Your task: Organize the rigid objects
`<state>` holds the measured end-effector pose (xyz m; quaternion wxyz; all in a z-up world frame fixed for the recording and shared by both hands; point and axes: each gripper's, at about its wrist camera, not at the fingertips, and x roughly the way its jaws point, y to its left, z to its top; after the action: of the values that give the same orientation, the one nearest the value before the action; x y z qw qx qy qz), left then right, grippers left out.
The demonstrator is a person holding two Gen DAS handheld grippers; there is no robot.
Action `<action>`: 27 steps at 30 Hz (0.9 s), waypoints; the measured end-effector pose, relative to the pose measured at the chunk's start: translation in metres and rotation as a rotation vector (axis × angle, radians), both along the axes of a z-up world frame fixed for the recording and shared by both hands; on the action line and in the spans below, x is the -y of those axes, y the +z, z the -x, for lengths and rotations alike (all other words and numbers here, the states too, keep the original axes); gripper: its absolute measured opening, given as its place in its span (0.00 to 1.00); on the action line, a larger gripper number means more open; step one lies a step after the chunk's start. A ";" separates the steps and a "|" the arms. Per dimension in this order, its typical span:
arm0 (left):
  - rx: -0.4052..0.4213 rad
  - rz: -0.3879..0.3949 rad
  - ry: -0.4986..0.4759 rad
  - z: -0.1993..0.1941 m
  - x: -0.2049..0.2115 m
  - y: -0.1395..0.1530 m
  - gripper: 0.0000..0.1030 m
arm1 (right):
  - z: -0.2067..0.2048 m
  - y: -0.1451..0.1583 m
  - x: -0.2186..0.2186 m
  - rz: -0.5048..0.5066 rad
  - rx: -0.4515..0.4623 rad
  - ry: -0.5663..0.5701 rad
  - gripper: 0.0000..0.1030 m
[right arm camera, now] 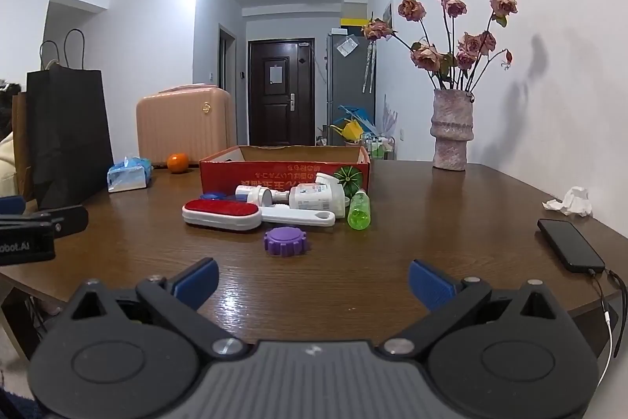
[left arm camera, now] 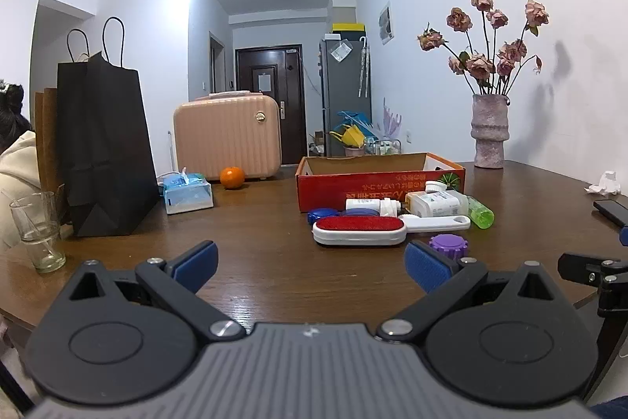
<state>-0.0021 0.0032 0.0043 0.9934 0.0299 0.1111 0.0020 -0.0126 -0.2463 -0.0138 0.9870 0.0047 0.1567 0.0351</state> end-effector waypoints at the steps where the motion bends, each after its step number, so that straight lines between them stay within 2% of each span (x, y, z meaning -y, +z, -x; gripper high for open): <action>1: 0.002 0.000 0.000 0.000 0.000 0.000 1.00 | 0.000 0.000 0.000 0.000 0.001 0.000 1.00; 27: 0.024 -0.013 -0.019 0.005 0.004 0.002 1.00 | -0.001 -0.001 -0.001 0.015 -0.004 0.008 1.00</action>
<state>-0.0072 -0.0007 0.0059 0.9944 0.0373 0.0990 -0.0063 -0.0121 -0.2452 -0.0145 0.9866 -0.0033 0.1587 0.0378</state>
